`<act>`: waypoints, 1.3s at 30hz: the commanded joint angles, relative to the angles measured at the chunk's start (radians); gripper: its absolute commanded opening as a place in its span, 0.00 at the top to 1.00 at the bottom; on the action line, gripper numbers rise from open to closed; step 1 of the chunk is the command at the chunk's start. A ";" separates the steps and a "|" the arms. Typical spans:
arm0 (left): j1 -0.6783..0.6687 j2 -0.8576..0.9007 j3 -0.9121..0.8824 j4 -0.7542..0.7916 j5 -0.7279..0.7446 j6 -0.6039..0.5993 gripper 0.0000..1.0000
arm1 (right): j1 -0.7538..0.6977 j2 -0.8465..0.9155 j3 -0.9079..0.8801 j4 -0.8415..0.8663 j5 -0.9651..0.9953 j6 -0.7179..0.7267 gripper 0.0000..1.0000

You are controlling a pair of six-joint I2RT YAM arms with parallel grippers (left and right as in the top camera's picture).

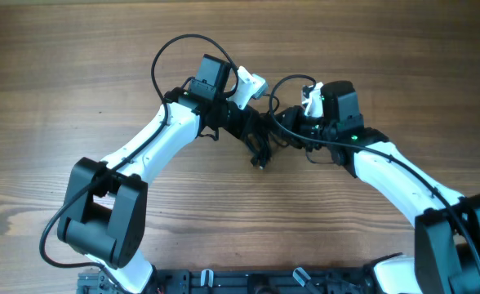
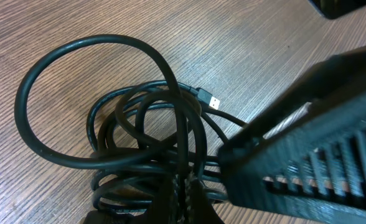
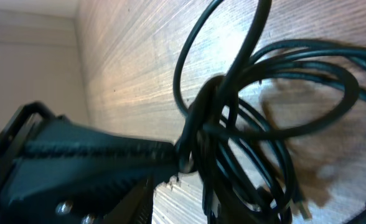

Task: Untangle cables

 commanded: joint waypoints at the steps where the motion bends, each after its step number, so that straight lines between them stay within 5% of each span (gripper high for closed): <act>1: 0.015 0.004 0.001 0.005 0.035 -0.006 0.96 | 0.003 0.035 -0.001 0.039 0.014 0.053 0.72; 23: 0.016 0.004 0.001 0.010 0.143 -0.005 0.96 | 0.003 0.053 -0.001 0.082 0.052 0.182 0.75; 29: 0.016 0.004 0.001 0.010 0.141 -0.004 0.96 | 0.003 0.053 -0.001 0.056 0.076 0.177 0.94; 39: 0.016 0.004 0.001 0.005 0.007 -0.010 0.96 | -0.009 0.053 -0.001 0.068 0.086 0.094 0.96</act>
